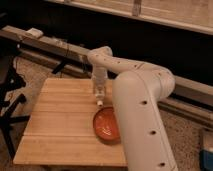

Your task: Place the bottle in the ceramic bowl

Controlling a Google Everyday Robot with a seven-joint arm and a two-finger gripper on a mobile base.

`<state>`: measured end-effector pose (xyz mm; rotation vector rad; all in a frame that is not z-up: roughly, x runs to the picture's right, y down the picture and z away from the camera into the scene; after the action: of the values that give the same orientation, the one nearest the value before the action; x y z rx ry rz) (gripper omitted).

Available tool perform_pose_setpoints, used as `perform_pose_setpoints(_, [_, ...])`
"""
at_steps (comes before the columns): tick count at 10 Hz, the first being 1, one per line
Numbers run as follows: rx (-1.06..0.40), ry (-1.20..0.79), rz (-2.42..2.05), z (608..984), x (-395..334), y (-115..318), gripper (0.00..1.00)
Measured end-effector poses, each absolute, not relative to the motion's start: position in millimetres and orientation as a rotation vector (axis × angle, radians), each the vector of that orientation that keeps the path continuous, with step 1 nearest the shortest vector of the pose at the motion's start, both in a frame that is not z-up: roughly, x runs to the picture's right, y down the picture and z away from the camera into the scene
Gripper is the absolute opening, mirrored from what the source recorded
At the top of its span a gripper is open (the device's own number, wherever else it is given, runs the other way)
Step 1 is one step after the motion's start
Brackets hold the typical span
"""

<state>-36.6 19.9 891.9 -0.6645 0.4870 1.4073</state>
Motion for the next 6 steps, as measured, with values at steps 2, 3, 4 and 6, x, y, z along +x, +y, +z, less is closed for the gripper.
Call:
perform_pose_setpoints(2, [-0.662,0.455,1.405,865,-43,27,0.00])
perform_pose_setpoints(3, [-0.660,0.454,1.410,850,-41,36,0.00])
perform_pose_setpoints(4, [-0.657,0.458,1.418,835,-38,45,0.00])
perform_pose_setpoints(6, [-0.654,0.477,1.440,813,-29,58,0.00])
